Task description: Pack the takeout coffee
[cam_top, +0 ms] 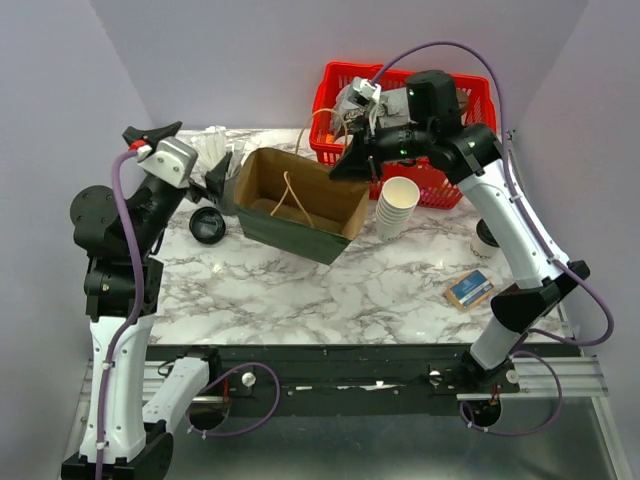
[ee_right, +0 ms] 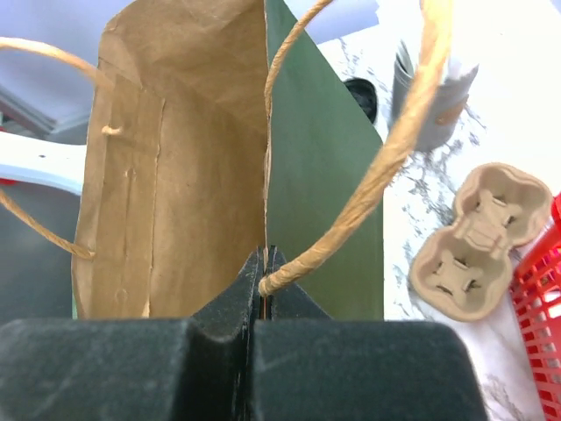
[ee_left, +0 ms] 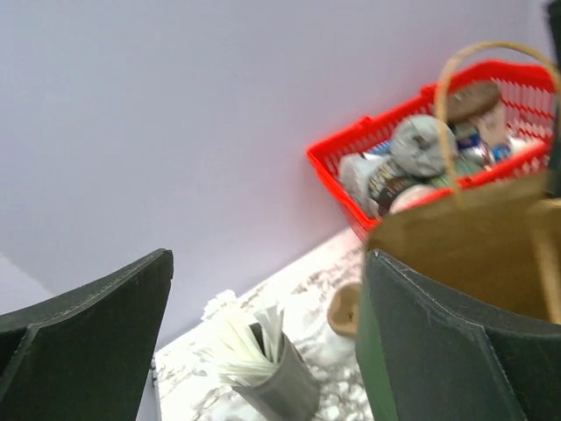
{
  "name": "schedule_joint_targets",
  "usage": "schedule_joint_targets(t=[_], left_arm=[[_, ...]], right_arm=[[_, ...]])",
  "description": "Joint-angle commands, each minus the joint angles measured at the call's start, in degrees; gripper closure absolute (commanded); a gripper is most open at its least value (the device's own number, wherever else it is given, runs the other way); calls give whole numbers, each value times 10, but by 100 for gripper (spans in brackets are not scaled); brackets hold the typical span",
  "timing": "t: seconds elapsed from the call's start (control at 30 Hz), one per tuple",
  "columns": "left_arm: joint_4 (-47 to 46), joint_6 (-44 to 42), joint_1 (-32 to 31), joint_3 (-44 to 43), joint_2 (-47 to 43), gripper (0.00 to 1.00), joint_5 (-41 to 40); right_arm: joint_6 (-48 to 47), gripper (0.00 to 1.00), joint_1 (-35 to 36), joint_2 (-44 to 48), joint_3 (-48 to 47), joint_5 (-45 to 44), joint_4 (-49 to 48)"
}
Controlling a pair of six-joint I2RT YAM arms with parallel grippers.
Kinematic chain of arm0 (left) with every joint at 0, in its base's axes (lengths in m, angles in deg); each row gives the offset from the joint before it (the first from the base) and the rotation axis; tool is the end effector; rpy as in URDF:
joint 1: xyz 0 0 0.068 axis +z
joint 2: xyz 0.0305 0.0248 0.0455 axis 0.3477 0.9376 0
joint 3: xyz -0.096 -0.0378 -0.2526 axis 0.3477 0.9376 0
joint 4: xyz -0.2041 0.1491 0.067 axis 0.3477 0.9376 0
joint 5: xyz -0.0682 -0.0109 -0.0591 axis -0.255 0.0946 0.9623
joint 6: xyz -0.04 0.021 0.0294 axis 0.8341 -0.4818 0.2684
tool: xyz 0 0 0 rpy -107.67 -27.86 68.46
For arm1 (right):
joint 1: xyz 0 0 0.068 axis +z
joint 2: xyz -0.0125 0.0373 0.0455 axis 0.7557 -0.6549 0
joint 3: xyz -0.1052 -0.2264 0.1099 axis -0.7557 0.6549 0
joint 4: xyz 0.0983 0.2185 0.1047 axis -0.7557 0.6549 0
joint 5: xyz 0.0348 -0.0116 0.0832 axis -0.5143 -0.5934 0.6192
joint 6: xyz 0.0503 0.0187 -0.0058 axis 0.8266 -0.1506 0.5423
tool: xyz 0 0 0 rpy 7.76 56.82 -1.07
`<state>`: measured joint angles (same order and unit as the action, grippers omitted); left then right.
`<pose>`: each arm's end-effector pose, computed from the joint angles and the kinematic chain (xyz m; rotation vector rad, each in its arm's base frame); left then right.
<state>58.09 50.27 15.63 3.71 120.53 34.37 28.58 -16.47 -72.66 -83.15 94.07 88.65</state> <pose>0.1353 -0.0263 0.4961 0.5697 1.2353 -0.1657 0.2786 0.2096 0.4764 -1.2009 1.6468 1.1017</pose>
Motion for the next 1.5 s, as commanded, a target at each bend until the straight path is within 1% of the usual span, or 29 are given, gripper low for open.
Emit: schedule_joint_targets(t=[0.0, 0.07, 0.3, 0.33, 0.37, 0.4, 0.43, 0.47, 0.5, 0.53, 0.57, 0.63, 0.7, 0.73, 0.8, 0.87, 0.93, 0.97, 1.0, 1.03, 1.07, 1.1, 1.13, 1.17, 1.2, 1.3, 1.37, 1.4, 1.47], left_arm=[[-50, 48, 19, -21, 11, 2, -63], [-51, 50, 20, -20, 10, 2, -63], [-50, 57, 22, -13, 5, 2, -55], [-49, 57, 22, -12, 5, 1, -54], [-48, 54, 22, -12, 5, 2, -51], [-44, 53, 22, -11, 5, 1, -50], [-40, 51, 22, -6, 5, 1, -42], [-38, 50, 22, -3, 5, 2, -38], [-35, 49, 22, 1, 5, 2, -34], [-33, 51, 22, 7, 6, 1, -24], [-30, 52, 22, 8, 8, 2, -16], [-18, 50, 22, 11, 10, 2, 4], [-16, 52, 22, 16, 9, 2, 20], [-15, 53, 22, 22, 10, 2, 28], [-8, 49, 22, 26, 13, 2, 59], [-2, 42, 22, 33, 18, 2, 76], [13, 43, 22, 37, 23, 2, 117], [29, 20, 22, 36, 31, 2, 141], [81, -9, 22, 32, 33, 2, 203], [110, -34, 22, 28, 37, 2, 229], [137, -78, 22, 27, 41, 2, 257], [210, -104, 22, 23, 46, 2, 278], [247, -129, 21, 7, 50, 2, 309], [280, -155, 18, 0, 61, 2, 321], [347, -201, 17, -8, 67, 2, 329], [433, -295, -5, -28, 80, 3, 323], [439, -303, -15, -30, 77, 5, 293], [419, -297, -15, -28, 75, 5, 286], [383, -256, -15, -14, 53, 5, 264]], right_arm=[[25, 100, 2, -4, -71, 45, 94], [28, 99, 2, 1, -73, 52, 107], [34, 100, 2, 27, -15, 53, 106], [33, 97, 2, 26, -4, 48, 105], [31, 91, 2, 24, 21, 44, 106], [30, 79, 2, 16, 41, 37, 105], [21, 28, 3, 8, 60, 26, 104], [2, 0, 3, -1, 105, 29, 104], [-21, 0, 2, -10, 122, 23, 103], [-11, 0, 0, -38, 124, -4, 109], [0, 0, -4, -48, 114, 3, 117], [-5, 0, -12, -42, 64, 46, 128], [-26, 0, -12, -27, 21, 43, 124], [-30, 0, -12, -17, 17, 19, 116], [-47, 0, -13, 22, 29, -5, 84], [-66, 0, -12, 62, 80, -25, 54], [-70, 0, -12, 79, 115, -33, 8], [-69, 0, -12, 81, 131, -29, 2], [-71, 0, -12, 78, 134, -22, -2], [-72, 0, -12, 75, 136, -5, -3], [-72, 0, -12, 70, 138, 4, -4], [-71, 0, -12, 66, 140, 12, -10], [-70, 0, -12, 57, 139, 30, -13], [-71, 0, -12, 53, 138, 39, -16], [-69, 0, -11, 46, 134, 44, -23], [-80, 0, -3, 5, 96, 38, -9], [-84, 0, 4, -24, 80, 10, -4], [-88, 0, 5, -30, 77, 8, -1], [-91, 3, 9, -45, 70, 13, 6]])
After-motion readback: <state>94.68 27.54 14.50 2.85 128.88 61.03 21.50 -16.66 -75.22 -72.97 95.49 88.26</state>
